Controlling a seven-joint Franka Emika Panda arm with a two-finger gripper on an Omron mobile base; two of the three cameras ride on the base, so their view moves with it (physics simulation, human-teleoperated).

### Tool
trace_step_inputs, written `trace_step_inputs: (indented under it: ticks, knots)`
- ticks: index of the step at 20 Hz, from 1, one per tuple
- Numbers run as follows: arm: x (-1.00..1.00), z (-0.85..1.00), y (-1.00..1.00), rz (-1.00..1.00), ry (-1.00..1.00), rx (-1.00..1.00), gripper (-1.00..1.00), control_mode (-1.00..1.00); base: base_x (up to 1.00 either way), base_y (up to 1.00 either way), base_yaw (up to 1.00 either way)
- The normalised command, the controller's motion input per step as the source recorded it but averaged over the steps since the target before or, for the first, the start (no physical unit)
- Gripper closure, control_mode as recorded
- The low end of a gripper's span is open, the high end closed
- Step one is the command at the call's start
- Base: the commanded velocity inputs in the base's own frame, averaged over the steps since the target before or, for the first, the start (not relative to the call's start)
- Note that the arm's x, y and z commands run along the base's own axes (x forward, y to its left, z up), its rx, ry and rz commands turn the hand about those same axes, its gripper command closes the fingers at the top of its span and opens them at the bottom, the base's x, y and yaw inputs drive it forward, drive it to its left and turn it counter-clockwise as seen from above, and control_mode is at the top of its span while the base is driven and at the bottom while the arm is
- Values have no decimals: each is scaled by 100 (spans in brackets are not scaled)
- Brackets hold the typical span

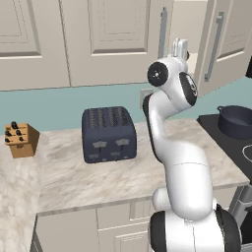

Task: Open the cabinet and move the ladle to the pot. Then close the cabinet.

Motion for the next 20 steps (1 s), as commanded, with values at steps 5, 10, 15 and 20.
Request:
trace_step_inputs:
  ticks: [5,10,15,20]
  knots:
    - [41,-30,-6,0,-14,7,-100,-100,0,0,0]
    - [27,-25,-6,-4,-17,4,-100,-100,0,0,0]
    - [0,-18,0,-17,-15,1,-100,-100,0,0,0]
    - [-42,-13,0,-31,-22,3,-100,-100,0,0,0]
